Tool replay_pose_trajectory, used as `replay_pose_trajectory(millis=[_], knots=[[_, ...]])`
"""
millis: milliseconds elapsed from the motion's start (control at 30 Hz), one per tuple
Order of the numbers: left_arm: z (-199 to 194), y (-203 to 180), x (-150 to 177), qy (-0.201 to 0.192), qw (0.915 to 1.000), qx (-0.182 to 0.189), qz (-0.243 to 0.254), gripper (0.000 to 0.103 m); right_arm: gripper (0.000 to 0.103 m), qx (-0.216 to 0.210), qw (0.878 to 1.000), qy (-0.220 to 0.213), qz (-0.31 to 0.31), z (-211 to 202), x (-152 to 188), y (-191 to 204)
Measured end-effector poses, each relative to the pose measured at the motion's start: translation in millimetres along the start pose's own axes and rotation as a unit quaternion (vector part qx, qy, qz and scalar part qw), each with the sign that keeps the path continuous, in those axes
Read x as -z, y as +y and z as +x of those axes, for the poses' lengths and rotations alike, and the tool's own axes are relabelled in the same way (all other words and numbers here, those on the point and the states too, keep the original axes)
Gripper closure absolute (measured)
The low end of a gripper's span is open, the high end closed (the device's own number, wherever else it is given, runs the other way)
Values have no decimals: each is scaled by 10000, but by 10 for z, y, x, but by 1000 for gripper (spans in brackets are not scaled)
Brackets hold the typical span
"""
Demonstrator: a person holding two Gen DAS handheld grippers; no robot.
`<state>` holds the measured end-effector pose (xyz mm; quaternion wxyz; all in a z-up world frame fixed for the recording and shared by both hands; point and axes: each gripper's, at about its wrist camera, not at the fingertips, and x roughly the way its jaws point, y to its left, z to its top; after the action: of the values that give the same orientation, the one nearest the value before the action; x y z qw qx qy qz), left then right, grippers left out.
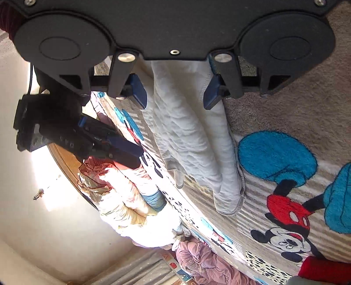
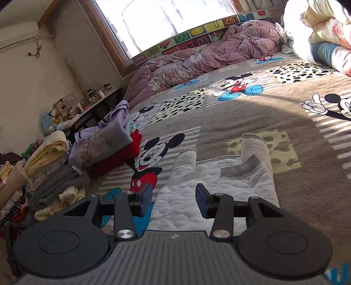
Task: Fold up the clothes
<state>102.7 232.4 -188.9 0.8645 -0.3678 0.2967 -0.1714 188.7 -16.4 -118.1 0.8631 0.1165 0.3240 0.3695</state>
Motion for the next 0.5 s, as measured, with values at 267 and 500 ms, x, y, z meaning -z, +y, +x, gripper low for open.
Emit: replay_pose_trajectory(millis=[267,500], knots=[[329,55,-398,-102,9992,-301,-251,48,63,51,9867,201,-1612,-97,592,371],[491,-44,-497,-249,9971,-658,298,83,63,-267,9803,188,-1949,-153,576,453]])
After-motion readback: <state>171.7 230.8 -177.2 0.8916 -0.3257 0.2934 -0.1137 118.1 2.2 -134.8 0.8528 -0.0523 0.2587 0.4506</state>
